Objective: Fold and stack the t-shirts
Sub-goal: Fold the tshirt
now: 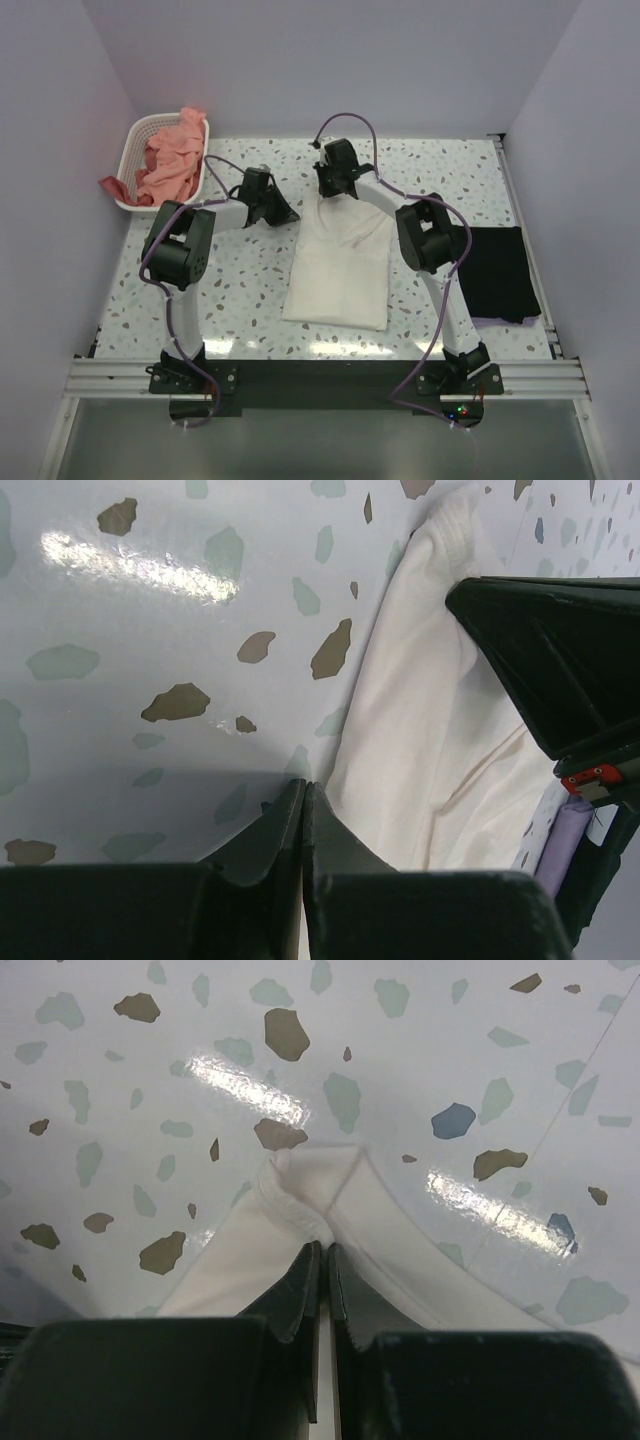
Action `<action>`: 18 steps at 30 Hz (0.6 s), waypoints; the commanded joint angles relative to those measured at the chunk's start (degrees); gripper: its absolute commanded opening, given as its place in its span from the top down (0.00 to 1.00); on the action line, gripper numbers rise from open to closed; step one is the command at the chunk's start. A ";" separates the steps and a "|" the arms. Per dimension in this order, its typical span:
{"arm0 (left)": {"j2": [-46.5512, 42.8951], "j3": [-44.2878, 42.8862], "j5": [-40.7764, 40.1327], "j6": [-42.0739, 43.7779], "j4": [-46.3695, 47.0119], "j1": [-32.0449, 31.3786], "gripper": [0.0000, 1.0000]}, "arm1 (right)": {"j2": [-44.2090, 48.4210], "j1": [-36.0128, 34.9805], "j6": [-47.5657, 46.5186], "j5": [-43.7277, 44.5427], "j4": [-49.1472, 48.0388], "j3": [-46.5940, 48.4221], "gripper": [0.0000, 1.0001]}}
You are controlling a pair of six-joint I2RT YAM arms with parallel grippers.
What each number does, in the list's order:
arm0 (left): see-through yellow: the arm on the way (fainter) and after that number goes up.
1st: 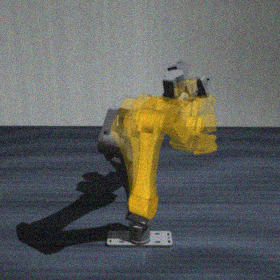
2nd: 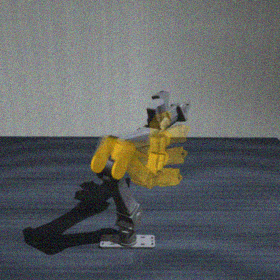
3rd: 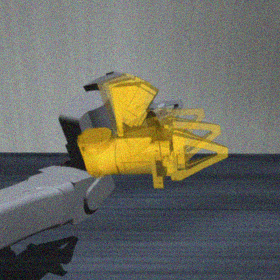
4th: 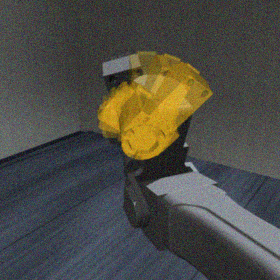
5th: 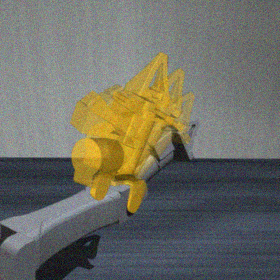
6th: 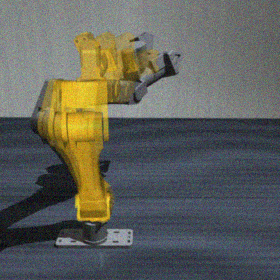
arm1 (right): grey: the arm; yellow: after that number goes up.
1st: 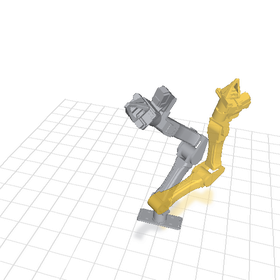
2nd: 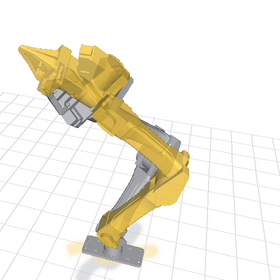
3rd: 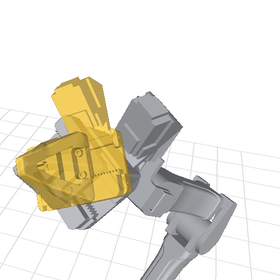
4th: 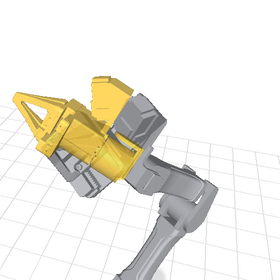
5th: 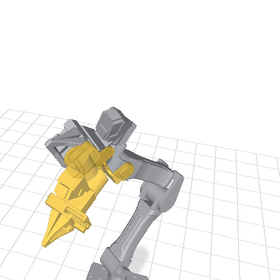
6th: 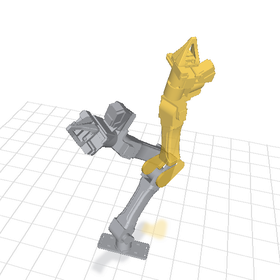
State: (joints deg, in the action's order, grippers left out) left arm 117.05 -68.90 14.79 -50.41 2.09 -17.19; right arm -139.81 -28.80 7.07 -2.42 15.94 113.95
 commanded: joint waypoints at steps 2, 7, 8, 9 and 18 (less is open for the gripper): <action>-1.30 -0.35 -2.30 1.37 -3.14 0.84 0.91 | 0.77 0.32 0.49 2.24 3.03 2.15 0.99; -5.60 -0.09 -3.45 2.07 -3.93 0.84 0.87 | -4.23 0.32 1.01 -0.73 6.81 10.66 0.97; -6.31 0.26 -3.62 2.07 -4.11 0.93 0.87 | -6.07 0.23 1.19 -1.36 7.34 12.16 0.97; -7.79 1.13 -3.62 2.07 -3.93 0.84 0.87 | -7.13 0.23 1.89 -2.06 8.22 14.78 0.96; -11.41 5.62 -2.66 1.02 -1.12 0.40 0.84 | -10.41 -0.03 5.14 -8.05 7.61 18.33 0.95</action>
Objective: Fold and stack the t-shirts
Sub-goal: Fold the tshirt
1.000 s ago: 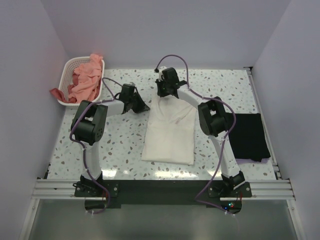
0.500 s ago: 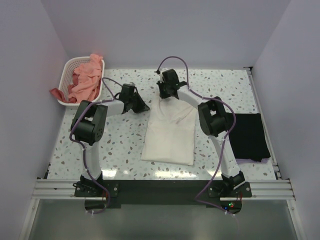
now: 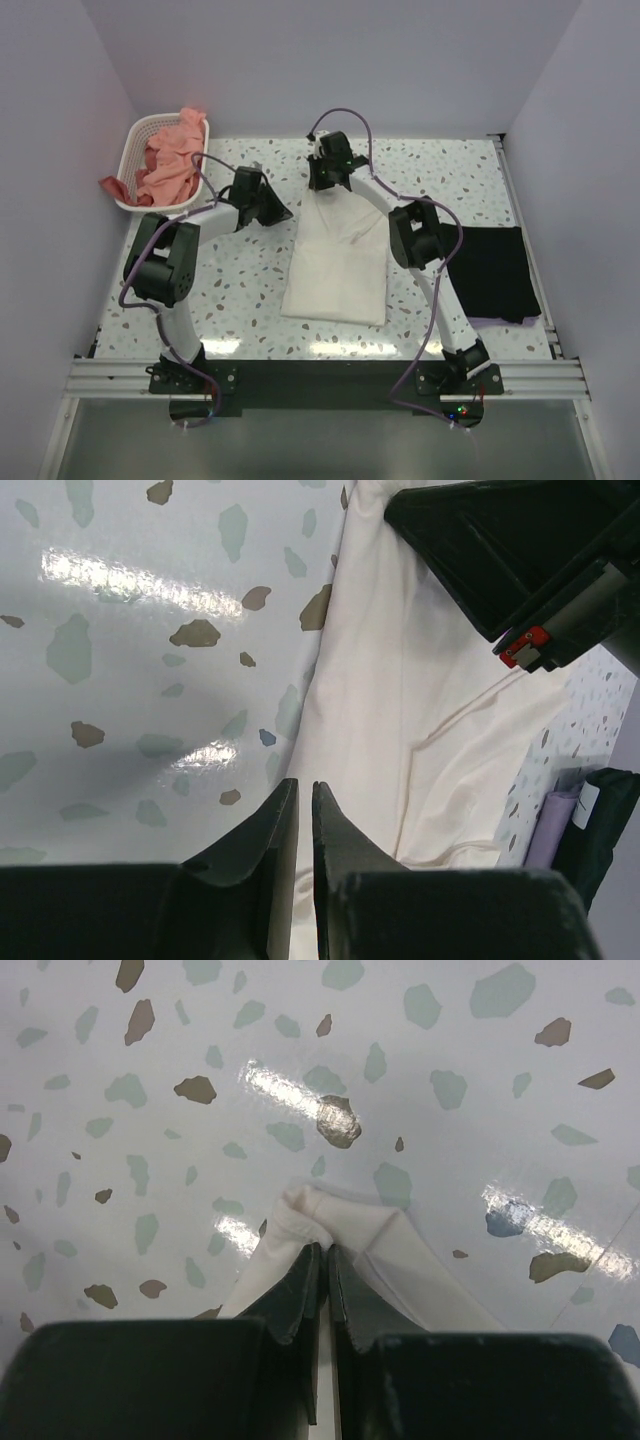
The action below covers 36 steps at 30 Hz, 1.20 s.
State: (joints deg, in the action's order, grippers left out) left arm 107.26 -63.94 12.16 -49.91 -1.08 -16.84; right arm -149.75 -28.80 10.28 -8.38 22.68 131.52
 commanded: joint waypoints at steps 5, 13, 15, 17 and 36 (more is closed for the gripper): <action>-0.66 1.27 0.93 -0.19 4.94 -1.09 0.83 | 4.03 0.23 1.76 0.47 -1.41 -3.38 0.93; 4.00 -1.97 3.22 -0.71 8.56 -3.72 0.82 | 7.71 0.49 2.20 2.31 -1.14 -2.94 0.87; 5.23 -2.68 2.52 -0.71 8.20 -3.81 0.82 | 9.38 0.93 2.89 3.37 -1.93 -5.13 0.83; 6.02 -2.77 1.90 -0.63 7.94 -3.81 0.82 | 12.88 1.20 3.51 5.21 -3.24 -8.63 0.77; -6.96 1.78 0.76 1.05 5.56 -1.44 0.70 | 47.07 5.42 21.43 5.60 2.20 -48.78 0.54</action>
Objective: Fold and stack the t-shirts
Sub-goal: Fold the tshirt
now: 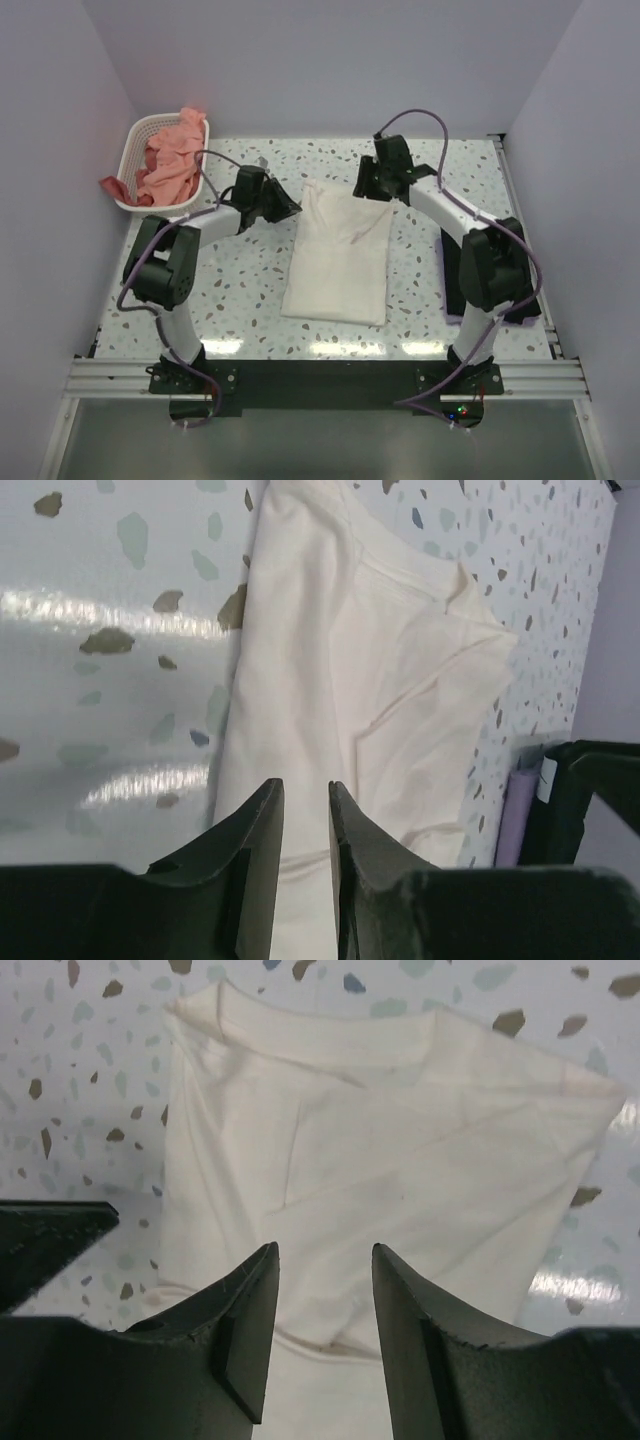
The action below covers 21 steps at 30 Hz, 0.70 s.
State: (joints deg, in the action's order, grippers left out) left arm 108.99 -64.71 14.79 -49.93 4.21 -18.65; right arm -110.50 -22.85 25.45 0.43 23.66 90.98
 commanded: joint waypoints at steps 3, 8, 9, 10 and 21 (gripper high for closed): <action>-15.98 12.12 -2.74 0.19 1.06 0.29 0.69 | 16.70 -0.61 10.05 -7.89 -1.51 -23.44 0.54; -28.29 26.37 -1.96 1.94 1.51 -1.72 0.67 | 31.80 -1.23 13.21 -13.78 -6.96 -46.65 0.55; -30.92 29.26 -2.04 2.20 0.72 -3.56 0.67 | 33.40 -1.32 13.39 -14.48 -6.35 -51.03 0.55; -31.99 30.42 -2.39 2.56 0.02 -3.58 0.67 | 35.07 -1.32 13.48 -14.49 -5.82 -52.90 0.55; -49.13 44.57 -9.78 2.91 -11.14 -8.24 0.59 | 54.85 -1.41 19.45 -16.94 0.42 -68.91 0.55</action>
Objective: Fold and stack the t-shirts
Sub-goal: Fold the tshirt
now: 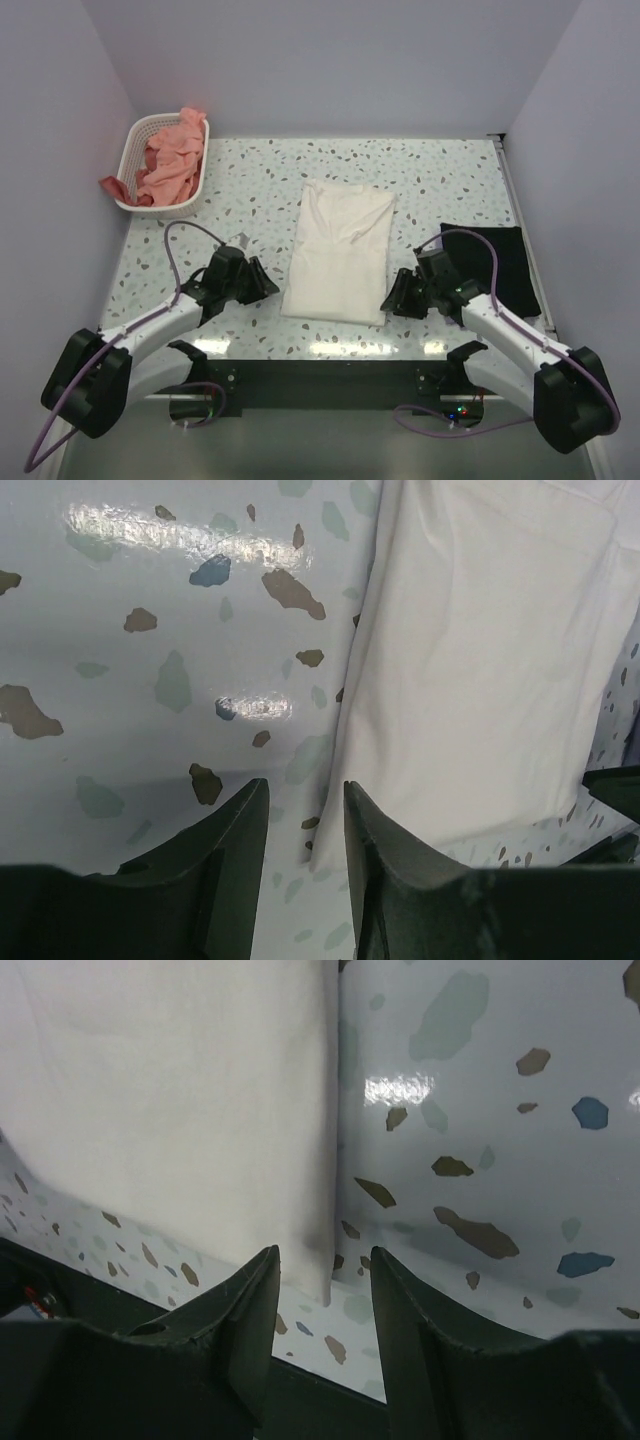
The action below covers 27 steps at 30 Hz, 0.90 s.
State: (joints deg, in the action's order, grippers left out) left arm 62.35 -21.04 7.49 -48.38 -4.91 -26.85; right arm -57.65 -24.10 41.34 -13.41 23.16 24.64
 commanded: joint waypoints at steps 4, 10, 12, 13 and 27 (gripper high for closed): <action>-4.33 2.49 -1.60 0.83 -3.09 -0.66 0.59 | 3.59 -0.25 6.99 -5.31 -1.26 -5.83 0.55; -5.66 6.00 2.09 1.10 -0.55 -1.45 0.53 | 3.95 -0.25 14.02 -8.39 -6.72 -11.19 0.54; -5.83 7.32 2.97 1.27 1.03 -1.71 0.51 | 3.95 -0.25 14.82 -8.12 -6.90 -12.24 0.55; -5.75 7.50 3.32 1.44 1.21 -1.89 0.51 | 4.12 -0.25 15.43 -8.04 -6.90 -12.43 0.55; -4.60 9.26 1.57 0.75 -1.95 -5.49 0.54 | 7.99 -0.16 17.72 -5.75 -4.87 -14.62 0.76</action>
State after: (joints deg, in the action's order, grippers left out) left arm 56.77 -14.04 10.61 -48.40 -2.37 -31.22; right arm -49.67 -24.10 58.08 -21.54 16.05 11.73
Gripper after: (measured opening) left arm 0.465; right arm 0.246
